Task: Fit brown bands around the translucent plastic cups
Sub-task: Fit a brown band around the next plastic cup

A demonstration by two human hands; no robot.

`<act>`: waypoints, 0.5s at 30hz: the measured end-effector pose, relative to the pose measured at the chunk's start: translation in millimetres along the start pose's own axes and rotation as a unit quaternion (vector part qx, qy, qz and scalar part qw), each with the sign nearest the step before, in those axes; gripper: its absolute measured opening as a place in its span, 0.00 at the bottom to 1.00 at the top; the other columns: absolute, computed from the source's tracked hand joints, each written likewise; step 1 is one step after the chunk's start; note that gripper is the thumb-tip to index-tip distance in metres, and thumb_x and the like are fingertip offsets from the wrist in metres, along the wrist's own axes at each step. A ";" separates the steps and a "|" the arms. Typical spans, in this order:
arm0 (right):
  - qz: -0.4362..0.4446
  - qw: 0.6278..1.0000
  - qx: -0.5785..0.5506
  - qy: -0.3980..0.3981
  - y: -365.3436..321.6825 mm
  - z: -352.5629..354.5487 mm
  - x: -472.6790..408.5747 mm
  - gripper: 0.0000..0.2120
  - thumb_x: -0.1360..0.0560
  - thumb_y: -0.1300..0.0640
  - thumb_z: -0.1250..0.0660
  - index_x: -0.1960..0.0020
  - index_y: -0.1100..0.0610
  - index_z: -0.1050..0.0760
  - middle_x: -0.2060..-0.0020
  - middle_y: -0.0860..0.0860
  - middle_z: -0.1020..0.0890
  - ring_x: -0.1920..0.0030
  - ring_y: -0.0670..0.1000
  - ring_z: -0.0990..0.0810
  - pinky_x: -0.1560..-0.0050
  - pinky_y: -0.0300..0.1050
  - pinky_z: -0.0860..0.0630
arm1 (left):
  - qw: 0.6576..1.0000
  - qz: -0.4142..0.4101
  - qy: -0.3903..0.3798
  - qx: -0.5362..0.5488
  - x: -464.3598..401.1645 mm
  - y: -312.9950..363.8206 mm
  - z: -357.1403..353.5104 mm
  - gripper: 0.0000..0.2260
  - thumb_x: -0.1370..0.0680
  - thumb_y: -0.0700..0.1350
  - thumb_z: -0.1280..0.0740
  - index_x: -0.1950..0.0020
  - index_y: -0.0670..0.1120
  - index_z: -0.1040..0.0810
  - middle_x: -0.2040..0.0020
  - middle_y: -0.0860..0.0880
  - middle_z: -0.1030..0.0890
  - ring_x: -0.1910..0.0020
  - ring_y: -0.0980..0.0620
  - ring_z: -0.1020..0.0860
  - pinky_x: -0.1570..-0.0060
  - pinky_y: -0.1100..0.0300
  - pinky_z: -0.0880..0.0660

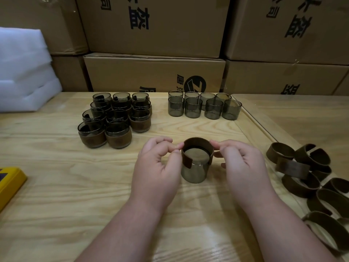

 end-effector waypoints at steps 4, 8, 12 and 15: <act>0.006 1.000 -0.011 -0.002 -0.8 -4.0 0.6 0.17 0.27 0.50 0.44 0.61 0.39 0.18 0.56 0.27 0.17 0.47 0.29 0.22 0.56 0.26 0.27 | 1.000 0.009 0.004 -0.029 -1.0 -2.7 -0.8 0.10 0.26 0.55 0.38 0.59 0.58 0.16 0.47 0.73 0.25 0.42 0.68 0.26 0.49 0.68 0.32; 0.002 1.000 -0.009 -0.001 7.9 -4.9 -2.8 0.21 0.28 0.51 0.43 0.56 0.66 0.18 0.59 0.43 0.14 0.53 0.36 0.18 0.58 0.21 0.29 | 0.999 0.018 0.007 -0.048 -1.5 -6.3 -0.9 0.11 0.26 0.57 0.38 0.58 0.61 0.16 0.48 0.74 0.26 0.41 0.65 0.26 0.48 0.67 0.32; -0.028 1.000 -0.005 0.007 14.0 -4.8 -3.3 0.20 0.29 0.49 0.43 0.56 0.59 0.16 0.56 0.49 0.15 0.53 0.51 0.20 0.64 0.29 0.27 | 0.997 0.020 0.006 -0.079 -2.4 -9.3 -2.0 0.11 0.25 0.57 0.38 0.58 0.61 0.16 0.47 0.75 0.26 0.40 0.62 0.26 0.47 0.65 0.32; -0.064 0.998 -0.019 0.009 12.7 -6.6 -2.4 0.19 0.30 0.49 0.42 0.57 0.56 0.15 0.56 0.48 0.15 0.54 0.47 0.20 0.59 0.40 0.26 | 0.993 0.024 0.004 -0.114 -2.6 -10.2 -2.0 0.13 0.26 0.59 0.39 0.59 0.59 0.16 0.46 0.78 0.29 0.40 0.61 0.27 0.46 0.63 0.31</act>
Point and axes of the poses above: each hand's wrist, its own x-axis away from the middle knuckle, its own z-axis out of the back of the hand, y = z × x, the point moved 2 cm from there along -x, towards the middle knuckle
